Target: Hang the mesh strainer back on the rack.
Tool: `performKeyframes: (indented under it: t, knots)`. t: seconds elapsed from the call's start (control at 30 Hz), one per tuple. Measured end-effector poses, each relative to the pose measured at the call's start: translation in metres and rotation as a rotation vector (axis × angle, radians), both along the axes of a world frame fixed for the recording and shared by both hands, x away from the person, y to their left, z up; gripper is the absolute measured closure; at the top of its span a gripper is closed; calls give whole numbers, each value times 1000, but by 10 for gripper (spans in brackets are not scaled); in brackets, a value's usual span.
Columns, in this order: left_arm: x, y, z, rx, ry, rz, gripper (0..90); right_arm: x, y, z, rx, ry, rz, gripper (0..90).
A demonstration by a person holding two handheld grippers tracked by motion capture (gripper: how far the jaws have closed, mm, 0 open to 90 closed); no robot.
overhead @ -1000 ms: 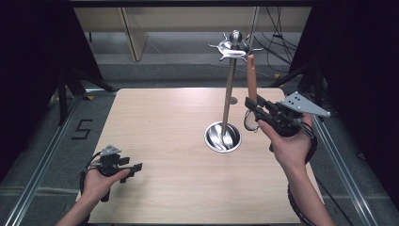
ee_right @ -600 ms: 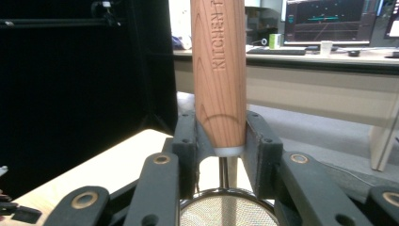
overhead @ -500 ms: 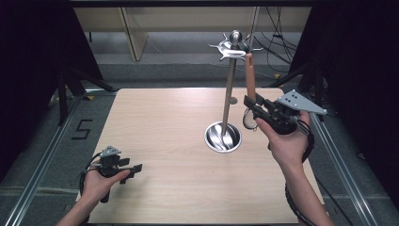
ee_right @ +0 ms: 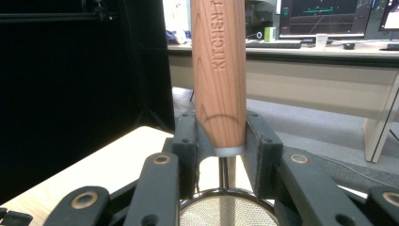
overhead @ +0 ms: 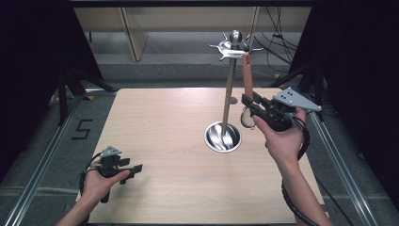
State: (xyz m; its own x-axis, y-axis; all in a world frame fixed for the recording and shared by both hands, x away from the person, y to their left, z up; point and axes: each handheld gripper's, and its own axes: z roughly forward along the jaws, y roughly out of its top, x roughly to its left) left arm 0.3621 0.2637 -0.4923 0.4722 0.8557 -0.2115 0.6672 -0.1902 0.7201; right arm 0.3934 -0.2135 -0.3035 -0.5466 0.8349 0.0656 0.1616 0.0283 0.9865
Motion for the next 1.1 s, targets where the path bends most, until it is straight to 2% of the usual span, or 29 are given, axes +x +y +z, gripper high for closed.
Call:
performKeyframes:
  t: [0.07, 0.13, 0.17, 0.33, 0.37, 0.43, 0.57, 0.63, 0.7, 0.73, 0.83, 0.9, 0.97, 1.0, 1.03, 1.07, 1.1]
  knots:
    - [0, -1, 0, -12, -1, 7, 327, 1, 2, 0, 9, 11, 2, 698]
    - [0, 0, 0, 5, 1, -2, 327, 2, 2, 0, 5, 2, -1, 699]
    - [0, -1, 0, -1, 1, -1, 328, 1, 3, 0, 13, 28, -7, 699]
    - [0, 0, 0, 11, 2, -12, 328, 5, 2, 0, -8, 13, -5, 698]
    - [0, 0, 0, 11, -1, -12, 328, 5, 3, 0, -2, 26, -7, 698]
    - [0, -1, 0, 11, -1, -13, 328, 7, 3, -1, -11, 12, -4, 698]
    - [0, -1, -1, 7, -2, -9, 328, 8, 6, -2, -21, 34, -5, 698]
    - [0, -1, 0, 12, -1, -12, 327, 9, 7, -3, -32, 31, -12, 698]
    - [0, -1, -1, 12, -2, -12, 327, 8, 9, -5, -65, 29, -23, 697]
    - [0, -1, -1, 12, -2, -12, 327, 8, 9, -6, -88, 16, -29, 697]
    - [0, -1, -1, 9, -2, -11, 327, 8, 13, -7, -113, 0, -38, 695]
    - [0, 0, 0, 12, 0, -16, 327, 7, 14, -6, -112, 12, -34, 693]
    - [0, 0, -1, 9, -2, -14, 327, 7, 15, -6, -121, 6, -24, 688]
    - [-1, 0, -1, 4, 1, -10, 327, 9, 15, -7, -132, -18, -19, 678]
    - [0, 0, -1, 6, 1, -8, 326, 9, 14, -6, -154, -24, -17, 657]
    - [0, 0, -1, 9, 2, -8, 326, 8, 15, -7, -148, -7, -12, 632]
    - [0, 0, -1, 7, 3, -6, 326, 8, 15, -6, -169, -34, -19, 606]
